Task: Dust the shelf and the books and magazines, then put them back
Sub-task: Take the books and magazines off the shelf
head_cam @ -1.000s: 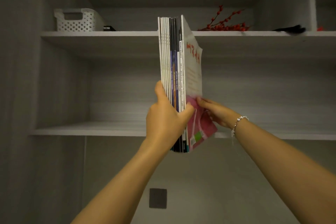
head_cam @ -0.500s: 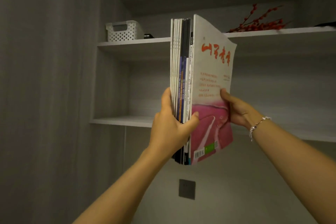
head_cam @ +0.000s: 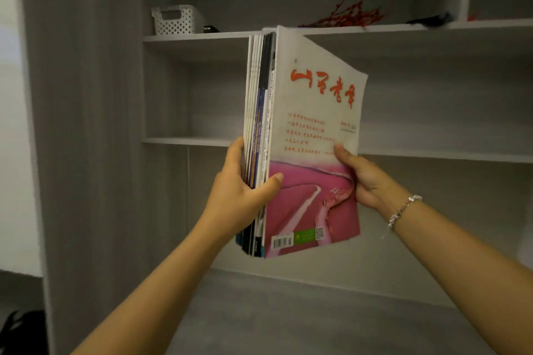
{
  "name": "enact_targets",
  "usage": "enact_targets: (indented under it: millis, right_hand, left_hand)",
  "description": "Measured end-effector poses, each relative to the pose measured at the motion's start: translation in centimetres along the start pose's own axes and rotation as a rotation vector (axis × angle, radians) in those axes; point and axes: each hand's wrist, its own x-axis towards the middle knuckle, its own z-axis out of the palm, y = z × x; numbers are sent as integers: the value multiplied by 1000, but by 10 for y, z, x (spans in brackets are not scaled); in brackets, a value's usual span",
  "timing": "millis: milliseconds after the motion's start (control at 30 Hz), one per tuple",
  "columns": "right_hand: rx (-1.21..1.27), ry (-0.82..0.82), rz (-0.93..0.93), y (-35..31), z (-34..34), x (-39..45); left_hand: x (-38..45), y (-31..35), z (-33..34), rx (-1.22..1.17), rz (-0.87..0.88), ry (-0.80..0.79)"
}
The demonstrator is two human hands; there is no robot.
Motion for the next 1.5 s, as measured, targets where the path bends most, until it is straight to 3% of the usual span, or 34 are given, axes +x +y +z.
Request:
enact_targets:
  millis: [400,734,867,1168,1501]
  right_hand:
    - [47,331,309,85,-47,-226]
    - [110,613,574,215,-70,-384]
    - [130,646,676,273,-84,-450]
    - [137,700,893,395,-145,-558]
    - [93,722,1084,603,-212,-641]
  left_hand:
    - [-152,24,45,-164,-437,-327]
    - [-302,-55,73,-192,-937,-523]
    - [-377,-83,88,-237,-1106,-588]
    - [-524,-161,151,-270,-1448,-551]
    - [-706,-327,198,-347,-1784,-351]
